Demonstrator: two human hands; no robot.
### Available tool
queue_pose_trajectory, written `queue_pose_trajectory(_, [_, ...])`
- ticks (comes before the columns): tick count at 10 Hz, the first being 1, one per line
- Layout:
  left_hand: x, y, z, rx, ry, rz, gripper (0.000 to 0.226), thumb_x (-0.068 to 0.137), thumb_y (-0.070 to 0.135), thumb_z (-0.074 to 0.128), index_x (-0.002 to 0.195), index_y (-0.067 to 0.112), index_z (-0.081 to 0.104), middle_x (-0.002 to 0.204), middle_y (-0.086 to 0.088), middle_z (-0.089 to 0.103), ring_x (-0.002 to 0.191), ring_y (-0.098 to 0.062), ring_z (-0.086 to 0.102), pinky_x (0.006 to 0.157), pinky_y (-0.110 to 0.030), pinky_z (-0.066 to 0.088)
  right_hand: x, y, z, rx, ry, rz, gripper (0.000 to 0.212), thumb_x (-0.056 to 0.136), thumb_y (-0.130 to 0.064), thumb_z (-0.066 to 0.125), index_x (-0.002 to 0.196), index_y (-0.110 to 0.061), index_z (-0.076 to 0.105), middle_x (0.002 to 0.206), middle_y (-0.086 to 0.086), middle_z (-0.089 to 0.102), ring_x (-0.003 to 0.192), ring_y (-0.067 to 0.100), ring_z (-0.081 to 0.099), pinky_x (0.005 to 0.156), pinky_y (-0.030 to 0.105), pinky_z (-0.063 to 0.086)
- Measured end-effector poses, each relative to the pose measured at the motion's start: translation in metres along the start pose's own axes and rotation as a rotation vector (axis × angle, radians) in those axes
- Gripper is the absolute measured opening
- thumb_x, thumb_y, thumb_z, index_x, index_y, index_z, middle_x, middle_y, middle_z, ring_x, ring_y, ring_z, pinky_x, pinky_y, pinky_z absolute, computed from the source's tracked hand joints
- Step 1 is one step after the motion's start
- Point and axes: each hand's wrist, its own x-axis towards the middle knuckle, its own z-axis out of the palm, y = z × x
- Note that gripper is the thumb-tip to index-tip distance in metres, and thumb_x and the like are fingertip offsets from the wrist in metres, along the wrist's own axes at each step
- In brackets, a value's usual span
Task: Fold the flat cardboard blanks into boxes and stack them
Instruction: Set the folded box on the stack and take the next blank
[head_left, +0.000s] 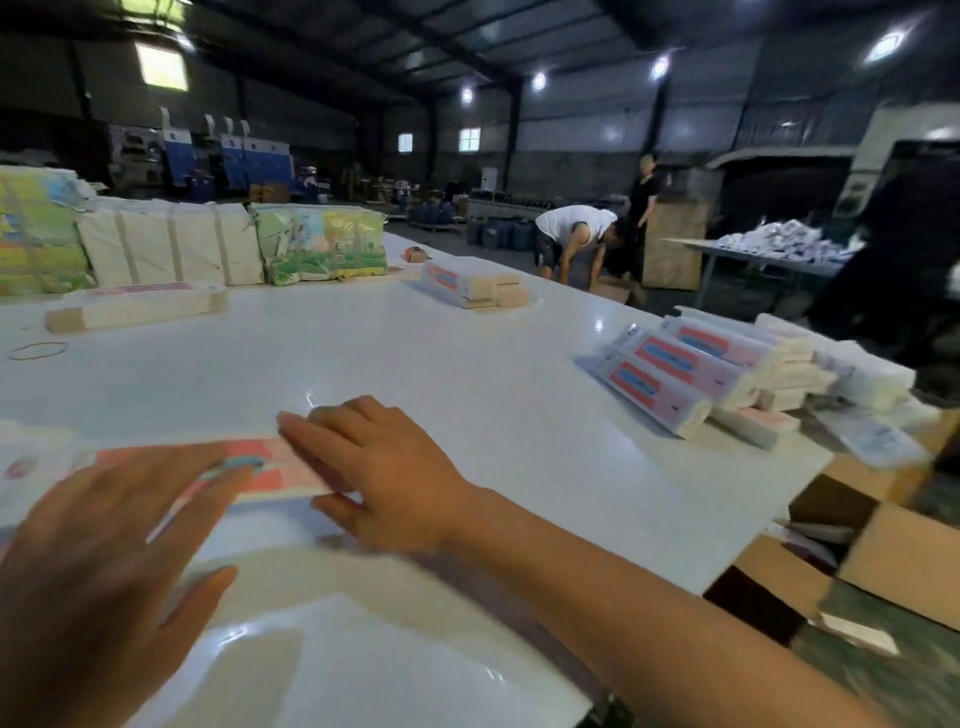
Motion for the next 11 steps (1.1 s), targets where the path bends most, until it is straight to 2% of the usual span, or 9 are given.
queue_pose_trajectory(2, [-0.021,0.009,0.02,-0.337,-0.041,0.076,0.042,0.09,0.055,0.036,0.119,0.031,0.054,0.12,0.023,0.048,0.104,-0.012,0.054,0.079,-0.04,0.049,-0.029,0.12,-0.096,-0.15,0.317,0.619,0.037,0.085,-0.021,0.062,0.122,-0.016,0.058,0.114,0.017,0.059,0.102,0.036,0.05,0.084,0.044,0.045])
queue_pose_trajectory(3, [-0.007,0.03,0.0,-0.317,-0.022,0.099,0.044,0.093,0.057,0.024,0.106,0.03,0.055,0.101,0.024,0.048,0.083,-0.011,0.053,0.07,-0.029,0.045,-0.079,0.18,-0.143,-0.354,0.422,0.891,0.034,0.088,-0.018,0.054,0.121,-0.023,0.059,0.122,0.017,0.053,0.105,0.035,0.05,0.088,0.046,0.046])
queue_pose_trajectory(4, [0.004,0.046,-0.01,-0.183,0.091,0.151,0.045,0.096,0.051,0.016,0.103,0.024,0.052,0.093,0.015,0.043,0.074,-0.009,0.04,0.056,-0.033,0.048,-0.14,0.216,-0.164,-0.593,0.16,1.185,0.04,0.092,-0.022,0.043,0.132,-0.028,0.051,0.128,0.015,0.047,0.116,0.035,0.041,0.097,0.05,0.037])
queue_pose_trajectory(5, [0.007,0.051,-0.015,-0.155,0.129,0.138,0.028,0.093,0.043,0.029,0.101,0.026,0.051,0.091,0.014,0.042,0.073,-0.009,0.038,0.047,-0.036,0.05,-0.169,0.22,-0.166,-0.727,-0.089,1.311,0.044,0.095,-0.022,0.037,0.138,-0.027,0.041,0.142,0.016,0.038,0.13,0.036,0.029,0.105,0.055,0.025])
queue_pose_trajectory(6, [0.009,0.06,-0.026,-0.118,0.033,0.1,0.026,0.076,0.033,0.039,0.097,0.03,0.054,0.089,0.016,0.044,0.075,-0.007,0.04,0.045,-0.032,0.051,-0.143,0.214,-0.172,-0.768,-0.033,1.23,0.045,0.093,-0.022,0.043,0.138,-0.022,0.042,0.148,0.015,0.03,0.135,0.034,0.023,0.108,0.055,0.02])
queue_pose_trajectory(7, [0.007,0.071,-0.042,-0.074,-0.066,0.013,0.033,0.076,0.033,0.037,0.087,0.029,0.068,0.082,0.015,0.055,0.077,-0.006,0.049,0.049,-0.022,0.044,-0.081,0.189,-0.164,-0.653,0.16,0.988,0.042,0.09,-0.02,0.049,0.132,-0.016,0.052,0.142,0.014,0.041,0.13,0.034,0.031,0.104,0.053,0.024])
queue_pose_trajectory(8, [0.004,0.075,-0.044,-0.098,-0.123,-0.083,0.049,0.081,0.039,0.025,0.102,0.029,0.068,0.097,0.011,0.06,0.093,-0.013,0.056,0.072,-0.027,0.048,-0.018,0.133,-0.125,-0.445,0.286,0.663,0.032,0.087,-0.015,0.055,0.117,-0.012,0.064,0.126,0.012,0.059,0.116,0.037,0.047,0.098,0.052,0.036])
queue_pose_trajectory(9, [0.005,0.072,-0.036,-0.102,-0.173,-0.137,0.043,0.09,0.037,0.026,0.119,0.031,0.058,0.115,0.011,0.051,0.111,-0.012,0.043,0.091,-0.026,0.037,0.01,0.062,-0.069,-0.239,0.207,0.419,0.024,0.086,-0.014,0.059,0.107,-0.013,0.07,0.114,0.01,0.067,0.107,0.036,0.056,0.09,0.046,0.043])
queue_pose_trajectory(11, [0.001,0.072,-0.039,-0.116,-0.19,-0.135,0.032,0.096,0.028,0.038,0.12,0.024,0.058,0.118,0.005,0.051,0.109,-0.016,0.039,0.09,-0.029,0.035,0.001,-0.004,0.03,-0.03,-0.2,0.341,0.023,0.094,-0.021,0.048,0.099,-0.012,0.069,0.112,0.006,0.065,0.106,0.031,0.055,0.087,0.038,0.044])
